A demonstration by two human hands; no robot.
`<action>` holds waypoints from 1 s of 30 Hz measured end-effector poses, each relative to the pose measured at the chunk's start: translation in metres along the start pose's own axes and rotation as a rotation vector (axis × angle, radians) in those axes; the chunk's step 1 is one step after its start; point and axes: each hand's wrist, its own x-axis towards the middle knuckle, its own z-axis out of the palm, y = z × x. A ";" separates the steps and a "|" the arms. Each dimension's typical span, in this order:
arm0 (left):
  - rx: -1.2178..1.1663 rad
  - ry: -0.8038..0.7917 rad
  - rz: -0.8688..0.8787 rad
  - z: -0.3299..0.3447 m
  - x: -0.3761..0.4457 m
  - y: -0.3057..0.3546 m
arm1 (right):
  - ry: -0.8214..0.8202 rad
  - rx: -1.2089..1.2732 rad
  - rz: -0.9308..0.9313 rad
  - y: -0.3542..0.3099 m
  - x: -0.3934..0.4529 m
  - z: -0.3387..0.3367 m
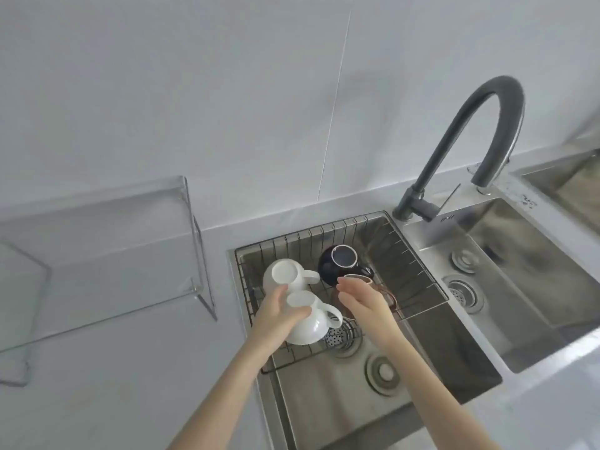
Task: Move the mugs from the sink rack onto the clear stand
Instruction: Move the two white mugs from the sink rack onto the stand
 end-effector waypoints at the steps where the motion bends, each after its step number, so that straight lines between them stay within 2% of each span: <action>1: 0.015 0.003 0.000 0.002 0.004 -0.002 | -0.007 -0.024 0.022 0.005 0.004 0.003; 4: 0.017 0.018 -0.033 0.007 0.023 -0.020 | -0.064 -0.133 0.090 0.015 0.011 0.013; 8: 0.036 0.021 -0.071 0.010 0.035 -0.031 | -0.098 -0.305 0.071 0.015 0.020 0.018; 12: 0.082 -0.011 -0.123 0.011 0.041 -0.040 | -0.183 -0.662 0.031 0.017 0.027 0.022; 16: 0.129 0.032 -0.100 0.011 0.044 -0.042 | -0.154 -0.836 0.020 0.015 0.030 0.028; 20: 0.177 0.070 -0.097 0.013 0.043 -0.039 | -0.146 -0.830 -0.044 0.003 0.032 0.025; 23: 0.241 0.178 -0.035 0.008 0.037 -0.016 | -0.111 -0.750 -0.179 -0.024 0.034 0.014; 30: 0.316 0.621 0.382 -0.045 -0.006 0.081 | -0.036 -0.466 -0.517 -0.159 0.035 0.010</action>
